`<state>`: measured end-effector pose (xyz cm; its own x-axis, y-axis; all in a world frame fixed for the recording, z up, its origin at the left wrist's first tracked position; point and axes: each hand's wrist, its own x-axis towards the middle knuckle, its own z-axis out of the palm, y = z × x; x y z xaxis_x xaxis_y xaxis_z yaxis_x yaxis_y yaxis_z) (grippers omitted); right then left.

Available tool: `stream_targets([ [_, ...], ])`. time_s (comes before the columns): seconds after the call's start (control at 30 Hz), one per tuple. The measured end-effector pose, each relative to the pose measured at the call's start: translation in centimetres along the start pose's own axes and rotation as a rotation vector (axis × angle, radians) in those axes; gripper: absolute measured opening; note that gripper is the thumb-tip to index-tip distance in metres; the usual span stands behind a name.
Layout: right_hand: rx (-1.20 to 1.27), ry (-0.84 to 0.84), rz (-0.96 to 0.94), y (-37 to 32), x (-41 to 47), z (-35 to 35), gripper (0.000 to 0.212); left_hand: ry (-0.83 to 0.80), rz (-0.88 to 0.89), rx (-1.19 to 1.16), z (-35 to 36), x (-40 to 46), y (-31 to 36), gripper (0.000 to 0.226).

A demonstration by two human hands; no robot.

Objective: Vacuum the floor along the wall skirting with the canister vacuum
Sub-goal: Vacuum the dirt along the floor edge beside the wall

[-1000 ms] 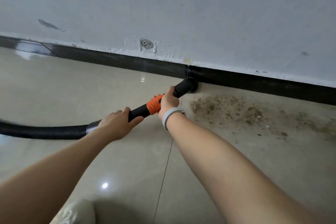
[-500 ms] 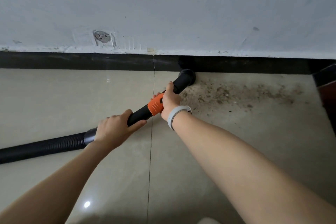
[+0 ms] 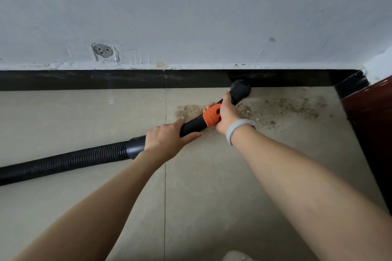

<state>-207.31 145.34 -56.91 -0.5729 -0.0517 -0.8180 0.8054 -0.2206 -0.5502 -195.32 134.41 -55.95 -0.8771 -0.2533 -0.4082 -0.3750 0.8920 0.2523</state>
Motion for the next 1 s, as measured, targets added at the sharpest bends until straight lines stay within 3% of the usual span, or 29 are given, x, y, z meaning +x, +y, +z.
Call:
stream_targets([
  [0.17,0.059,0.044,-0.005,-1.5,0.7,-3.4,0.042,-0.069,0.025,-0.061,0.8,0.4,3.5,0.048],
  [0.37,0.014,0.013,-0.031,-2.2,0.5,-3.5,0.044,-0.020,-0.002,-0.101,1.3,-0.4,4.0,0.049],
  [0.63,-0.083,-0.073,0.067,1.8,0.0,1.5,0.045,0.055,-0.166,-0.114,0.7,-3.4,-0.9,0.050],
  [0.83,-0.192,-0.157,0.131,5.0,-2.0,6.6,0.045,0.247,-0.205,-0.041,0.2,-5.7,-4.7,0.045],
  [1.0,-0.375,-0.222,0.087,7.6,-3.8,10.2,0.039,0.233,-0.350,-0.215,-0.5,-7.4,-8.5,0.048],
])
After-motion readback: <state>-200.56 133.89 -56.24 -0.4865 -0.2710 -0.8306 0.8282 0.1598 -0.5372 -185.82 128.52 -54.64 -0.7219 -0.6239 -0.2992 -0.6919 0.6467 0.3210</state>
